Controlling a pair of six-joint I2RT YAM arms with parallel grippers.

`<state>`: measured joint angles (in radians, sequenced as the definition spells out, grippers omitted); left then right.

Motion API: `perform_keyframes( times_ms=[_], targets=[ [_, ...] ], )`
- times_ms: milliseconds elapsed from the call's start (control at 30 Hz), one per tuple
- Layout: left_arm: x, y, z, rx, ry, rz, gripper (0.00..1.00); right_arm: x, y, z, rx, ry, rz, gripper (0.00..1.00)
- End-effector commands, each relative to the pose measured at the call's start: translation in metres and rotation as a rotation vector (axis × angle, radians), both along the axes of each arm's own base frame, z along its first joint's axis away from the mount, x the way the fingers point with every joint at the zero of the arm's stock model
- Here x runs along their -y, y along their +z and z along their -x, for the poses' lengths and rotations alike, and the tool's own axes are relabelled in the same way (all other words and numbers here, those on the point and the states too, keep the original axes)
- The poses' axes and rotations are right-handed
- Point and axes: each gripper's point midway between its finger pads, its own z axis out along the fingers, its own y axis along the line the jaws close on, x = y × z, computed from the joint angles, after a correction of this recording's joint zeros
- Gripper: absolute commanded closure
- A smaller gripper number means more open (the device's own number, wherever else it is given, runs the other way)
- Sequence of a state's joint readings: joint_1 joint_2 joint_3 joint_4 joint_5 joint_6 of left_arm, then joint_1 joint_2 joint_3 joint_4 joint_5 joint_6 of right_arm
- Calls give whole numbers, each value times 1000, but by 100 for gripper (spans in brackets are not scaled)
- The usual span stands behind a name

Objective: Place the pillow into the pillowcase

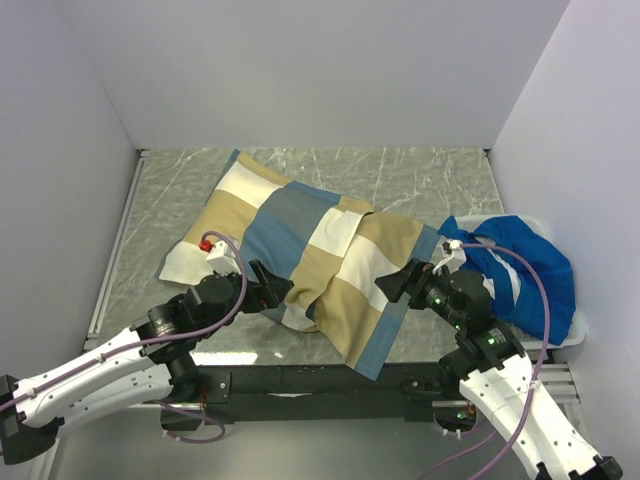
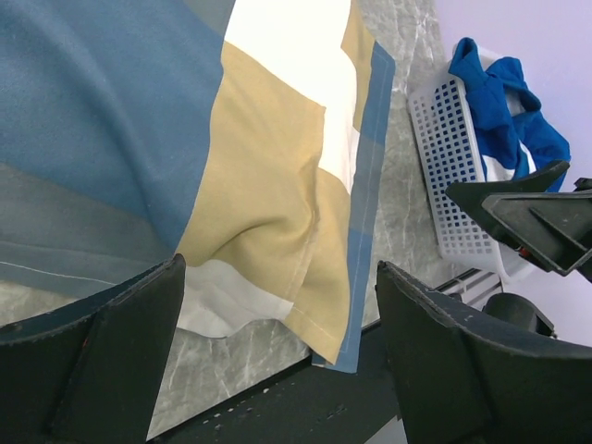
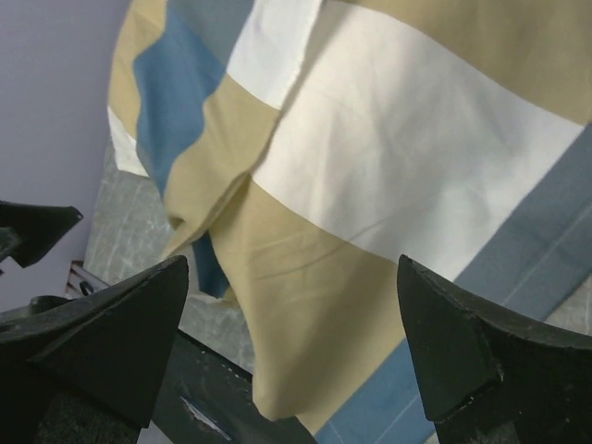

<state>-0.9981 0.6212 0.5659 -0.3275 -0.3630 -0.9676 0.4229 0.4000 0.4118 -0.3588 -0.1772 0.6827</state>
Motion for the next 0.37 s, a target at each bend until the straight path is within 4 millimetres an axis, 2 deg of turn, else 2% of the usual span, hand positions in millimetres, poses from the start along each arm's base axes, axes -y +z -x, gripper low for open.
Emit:
perform_keyframes(
  times_ms=[0, 333],
  targets=[
    [-2, 9, -3, 21, 19, 30, 11, 6, -2, -1, -6, -27, 25, 0],
    [-1, 8, -3, 38, 10, 27, 11, 12, 7, -3, 16, -52, 55, 0]
  ],
)
